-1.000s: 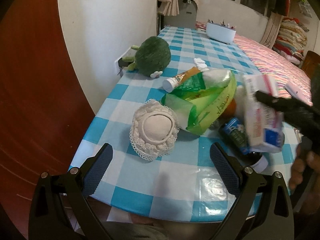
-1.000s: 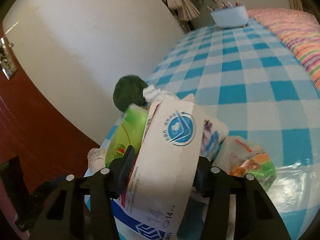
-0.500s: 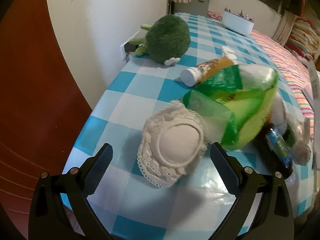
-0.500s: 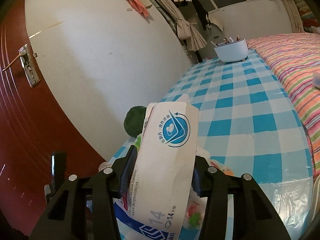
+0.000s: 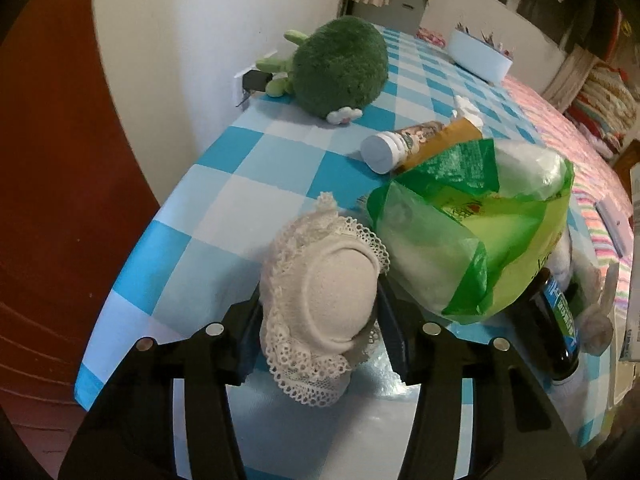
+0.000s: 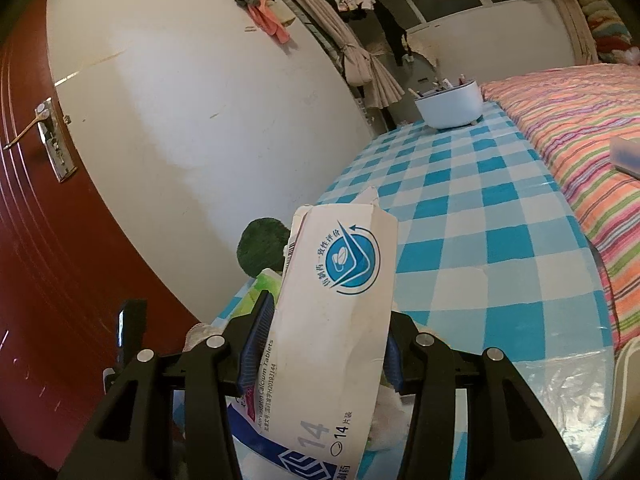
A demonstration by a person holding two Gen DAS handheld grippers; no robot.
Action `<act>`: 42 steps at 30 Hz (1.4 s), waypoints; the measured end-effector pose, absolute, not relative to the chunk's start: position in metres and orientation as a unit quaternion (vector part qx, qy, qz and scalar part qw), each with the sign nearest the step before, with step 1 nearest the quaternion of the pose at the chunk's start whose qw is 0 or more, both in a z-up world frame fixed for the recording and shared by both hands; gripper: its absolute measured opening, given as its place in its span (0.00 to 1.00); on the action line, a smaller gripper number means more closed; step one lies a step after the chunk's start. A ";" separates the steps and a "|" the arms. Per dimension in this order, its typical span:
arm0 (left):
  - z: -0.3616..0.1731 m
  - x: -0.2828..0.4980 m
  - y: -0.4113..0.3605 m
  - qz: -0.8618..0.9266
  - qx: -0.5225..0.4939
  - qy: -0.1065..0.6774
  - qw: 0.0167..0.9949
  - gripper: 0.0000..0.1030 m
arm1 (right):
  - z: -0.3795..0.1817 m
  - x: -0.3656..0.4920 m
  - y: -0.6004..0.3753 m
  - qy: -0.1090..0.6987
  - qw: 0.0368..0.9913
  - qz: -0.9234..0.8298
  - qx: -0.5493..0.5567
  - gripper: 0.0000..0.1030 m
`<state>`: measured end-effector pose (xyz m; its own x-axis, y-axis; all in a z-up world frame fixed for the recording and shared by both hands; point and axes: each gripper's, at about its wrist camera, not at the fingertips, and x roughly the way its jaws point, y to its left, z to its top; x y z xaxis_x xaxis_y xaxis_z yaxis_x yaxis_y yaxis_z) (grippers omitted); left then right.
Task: Collect trash
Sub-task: 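Grasp the lace doily with the left tool while the right tool lifts the tissue pack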
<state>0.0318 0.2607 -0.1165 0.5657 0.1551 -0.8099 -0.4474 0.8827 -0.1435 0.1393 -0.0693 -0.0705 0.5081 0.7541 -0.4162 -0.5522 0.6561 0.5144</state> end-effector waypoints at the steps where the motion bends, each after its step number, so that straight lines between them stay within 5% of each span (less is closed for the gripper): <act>1: -0.115 0.030 0.261 0.177 -0.172 0.427 0.870 0.47 | -0.071 0.140 -0.073 0.314 0.855 0.379 0.163 0.46; 14: -0.069 0.013 0.228 0.177 -0.155 0.333 0.913 0.47 | -0.070 0.140 -0.107 0.301 0.869 0.350 0.176 0.46; 27: 0.021 0.082 0.089 0.014 -0.106 0.265 0.958 0.47 | -0.074 0.132 -0.138 0.288 0.892 0.305 0.169 0.46; 42: -0.006 0.093 -0.032 -0.120 -0.044 0.304 0.944 0.47 | -0.068 0.121 -0.201 0.256 0.930 0.207 0.167 0.46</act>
